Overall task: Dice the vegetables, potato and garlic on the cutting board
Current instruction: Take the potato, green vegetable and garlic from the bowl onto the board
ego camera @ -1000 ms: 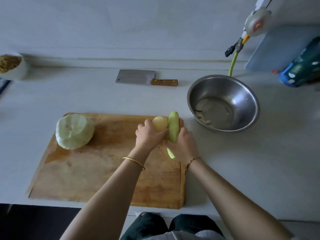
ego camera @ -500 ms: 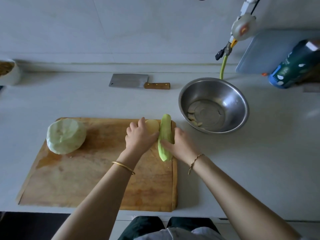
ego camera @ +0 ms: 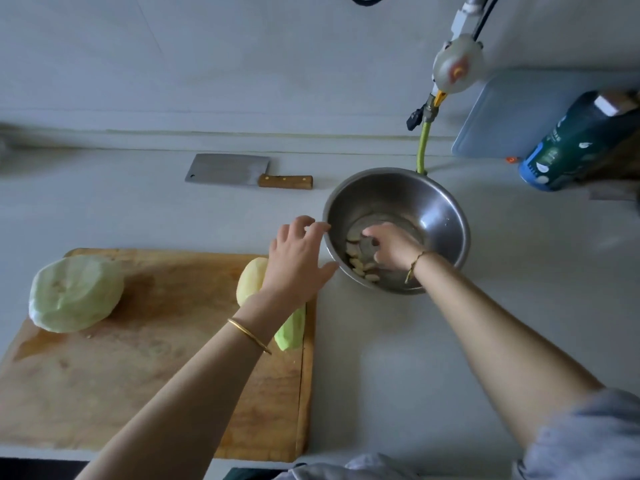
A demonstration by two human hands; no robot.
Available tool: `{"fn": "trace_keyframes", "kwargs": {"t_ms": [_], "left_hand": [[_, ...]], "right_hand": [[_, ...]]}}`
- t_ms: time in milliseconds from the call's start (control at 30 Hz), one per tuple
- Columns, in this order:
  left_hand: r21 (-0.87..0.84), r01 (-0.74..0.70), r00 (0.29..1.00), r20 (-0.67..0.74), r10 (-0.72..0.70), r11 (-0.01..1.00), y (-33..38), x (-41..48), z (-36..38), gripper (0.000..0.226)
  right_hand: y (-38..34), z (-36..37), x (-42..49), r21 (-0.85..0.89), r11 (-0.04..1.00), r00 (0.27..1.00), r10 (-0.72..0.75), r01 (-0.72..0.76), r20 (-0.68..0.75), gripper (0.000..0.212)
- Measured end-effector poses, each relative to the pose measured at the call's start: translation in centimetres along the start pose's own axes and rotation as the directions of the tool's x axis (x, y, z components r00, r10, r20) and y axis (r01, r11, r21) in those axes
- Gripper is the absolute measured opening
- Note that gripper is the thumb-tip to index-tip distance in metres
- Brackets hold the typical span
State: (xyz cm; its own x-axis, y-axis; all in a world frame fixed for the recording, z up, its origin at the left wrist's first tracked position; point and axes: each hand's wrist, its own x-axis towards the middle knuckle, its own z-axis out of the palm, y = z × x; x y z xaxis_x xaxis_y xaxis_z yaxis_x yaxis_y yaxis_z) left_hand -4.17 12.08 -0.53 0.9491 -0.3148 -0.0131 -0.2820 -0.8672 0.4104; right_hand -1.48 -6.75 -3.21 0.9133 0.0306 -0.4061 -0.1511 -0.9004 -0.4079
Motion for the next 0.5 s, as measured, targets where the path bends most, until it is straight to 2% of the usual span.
{"fn": "trace_keyframes", "kwargs": {"t_ms": [100, 267, 367, 500], "left_hand": [[0.075, 0.044, 0.993, 0.108, -0.052, 0.996, 1.1, 1.3, 1.1, 0.081], [0.142, 0.082, 0.976, 0.189, -0.109, 0.986, 1.7, 2.4, 1.8, 0.095], [0.156, 0.096, 0.969, 0.211, -0.129, 0.983, 2.0, 2.6, 1.8, 0.097], [0.141, 0.126, 0.962, 0.223, -0.156, 0.982, 2.1, 2.5, 2.0, 0.097]], "right_hand": [[-0.6, 0.9, 1.9, -0.142, 0.986, 0.991, -0.072, 0.088, 0.117, 0.037], [-0.3, 1.4, 3.3, -0.23, 0.959, 0.97, -0.117, 0.166, 0.214, 0.041], [0.5, 1.5, 3.0, -0.213, 0.96, 0.954, -0.122, 0.184, 0.273, 0.039], [1.0, 1.6, 2.1, -0.084, 0.987, 0.944, -0.104, 0.137, 0.312, 0.033]]}}
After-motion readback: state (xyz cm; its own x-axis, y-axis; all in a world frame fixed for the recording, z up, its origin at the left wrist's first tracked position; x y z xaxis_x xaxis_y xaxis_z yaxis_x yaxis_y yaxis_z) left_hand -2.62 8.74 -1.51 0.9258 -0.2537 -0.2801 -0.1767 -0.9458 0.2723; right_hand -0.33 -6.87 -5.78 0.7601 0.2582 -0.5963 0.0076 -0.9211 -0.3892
